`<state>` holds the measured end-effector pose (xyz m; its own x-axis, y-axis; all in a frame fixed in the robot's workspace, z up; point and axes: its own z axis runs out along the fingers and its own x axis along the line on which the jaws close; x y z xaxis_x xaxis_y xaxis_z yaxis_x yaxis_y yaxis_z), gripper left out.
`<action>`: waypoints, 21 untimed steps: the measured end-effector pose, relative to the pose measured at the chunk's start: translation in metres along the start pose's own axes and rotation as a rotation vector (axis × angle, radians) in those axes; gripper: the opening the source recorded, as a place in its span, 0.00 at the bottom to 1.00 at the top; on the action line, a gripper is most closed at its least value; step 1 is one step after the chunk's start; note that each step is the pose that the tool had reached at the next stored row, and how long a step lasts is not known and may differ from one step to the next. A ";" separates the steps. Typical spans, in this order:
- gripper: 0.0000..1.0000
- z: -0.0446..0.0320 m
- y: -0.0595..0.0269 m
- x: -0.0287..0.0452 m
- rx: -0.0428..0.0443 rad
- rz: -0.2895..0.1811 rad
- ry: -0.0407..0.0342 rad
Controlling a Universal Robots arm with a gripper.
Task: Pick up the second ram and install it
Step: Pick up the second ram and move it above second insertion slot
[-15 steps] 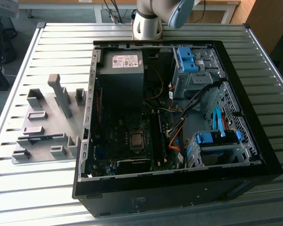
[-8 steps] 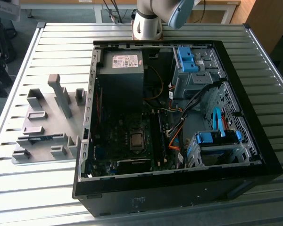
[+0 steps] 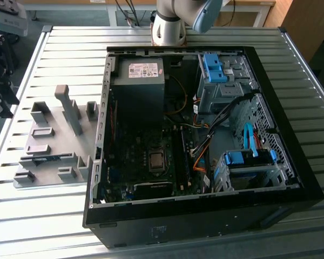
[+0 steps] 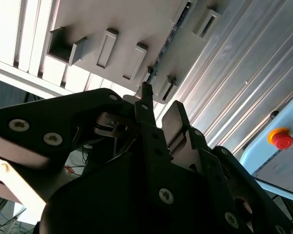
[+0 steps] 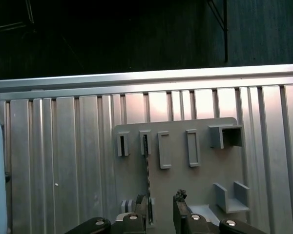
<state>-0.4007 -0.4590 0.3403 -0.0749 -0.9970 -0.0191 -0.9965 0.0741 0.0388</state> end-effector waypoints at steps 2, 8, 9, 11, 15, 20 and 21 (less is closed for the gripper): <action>0.35 0.0036 -0.0001 0.0003 0.0001 0.000 -0.0001; 0.37 0.0131 -0.0005 0.0007 0.0001 0.000 0.0000; 0.37 0.0147 -0.0006 0.0007 0.0000 0.000 0.0000; 0.43 0.0182 -0.0007 0.0008 0.0000 0.000 0.0000; 0.43 0.0254 -0.0010 0.0010 0.0001 0.001 -0.0002; 0.43 0.0343 -0.0014 0.0011 0.0008 0.030 -0.0007; 0.43 0.0357 -0.0014 0.0012 0.0009 0.037 -0.0009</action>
<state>-0.4007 -0.4595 0.3046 -0.1113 -0.9936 -0.0185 -0.9931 0.1105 0.0386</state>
